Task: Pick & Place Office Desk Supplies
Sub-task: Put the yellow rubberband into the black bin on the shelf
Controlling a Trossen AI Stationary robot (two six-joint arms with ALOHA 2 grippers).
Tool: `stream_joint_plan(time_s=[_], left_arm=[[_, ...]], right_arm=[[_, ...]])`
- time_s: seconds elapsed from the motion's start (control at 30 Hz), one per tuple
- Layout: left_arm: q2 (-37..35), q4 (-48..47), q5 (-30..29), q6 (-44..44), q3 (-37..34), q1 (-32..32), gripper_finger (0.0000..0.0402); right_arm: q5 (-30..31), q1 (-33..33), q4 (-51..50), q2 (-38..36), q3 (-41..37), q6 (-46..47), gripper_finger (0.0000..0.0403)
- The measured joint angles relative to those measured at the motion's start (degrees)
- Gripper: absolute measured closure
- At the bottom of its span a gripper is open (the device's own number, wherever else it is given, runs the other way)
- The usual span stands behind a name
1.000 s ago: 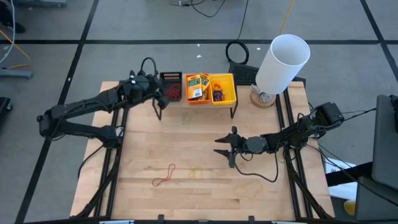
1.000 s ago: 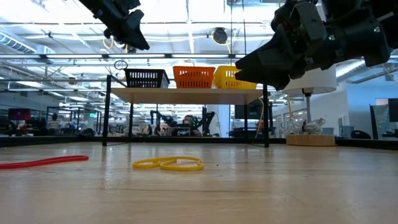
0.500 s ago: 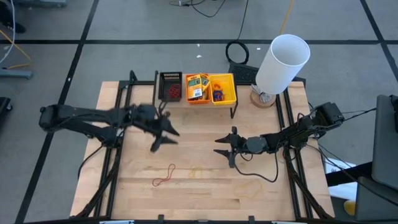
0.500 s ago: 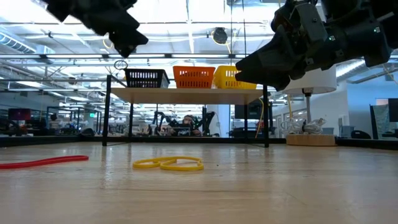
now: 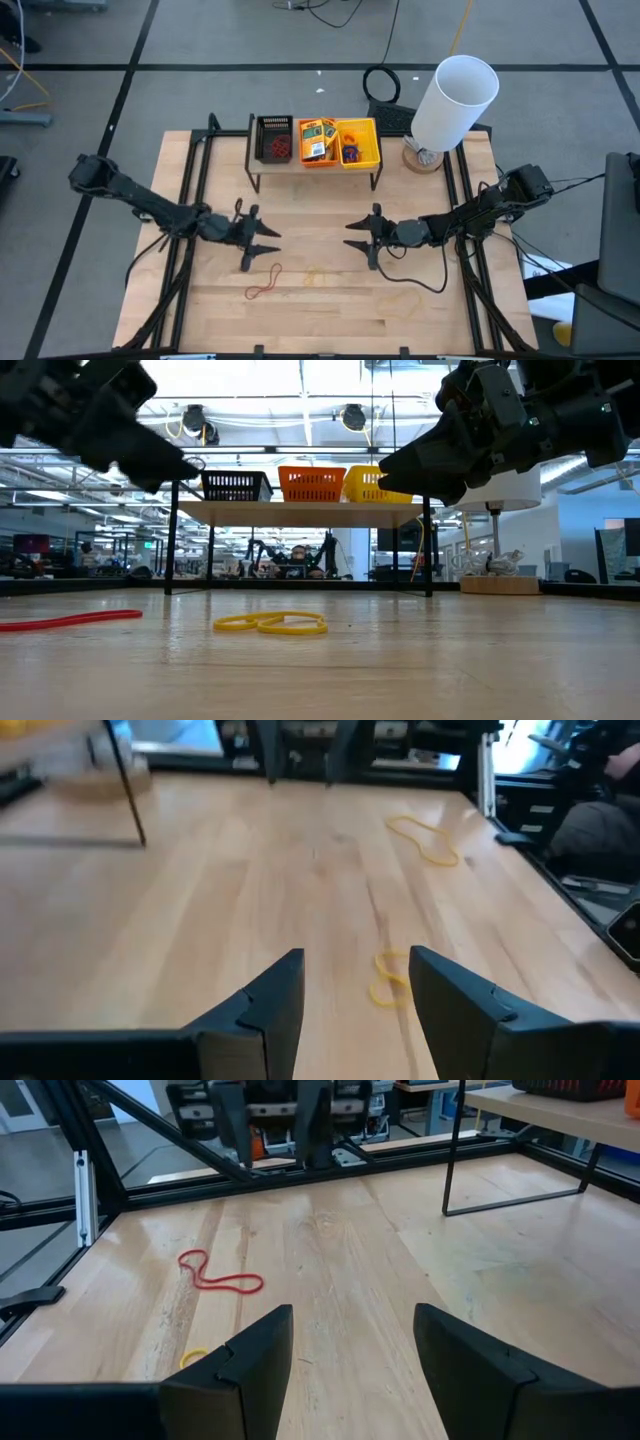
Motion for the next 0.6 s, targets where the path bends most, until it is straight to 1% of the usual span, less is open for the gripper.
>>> stream_joint_plan(time_s=[0.07,0.17,0.3,0.43,0.53,0.6], left_arm=[[0.0,-0.1,-1.3,-2.4,-0.6,-2.0,0.0229],[0.1,-0.1,-1.5,-3.1,-0.8,-4.9,0.0229],[3.3,-0.1,-1.8,-4.5,-0.8,-7.2,0.0229],[9.4,1.3,-1.8,-6.7,-0.8,-8.3,0.0229],[15.7,5.5,-2.2,-7.4,-0.8,-8.2,0.0229],[19.2,9.9,-2.5,-7.2,-0.8,-8.2,0.0229]], right_arm=[[0.0,0.0,0.0,0.0,0.0,0.0,0.0204],[0.0,0.0,0.0,0.0,0.0,0.0,0.0204],[0.0,0.0,0.0,0.0,0.0,0.0,0.0204],[0.0,0.0,0.0,0.0,0.0,0.0,0.0204],[0.0,0.0,0.0,0.0,0.0,0.0,0.0204],[0.0,0.0,0.0,0.0,0.0,0.0,0.0204]])
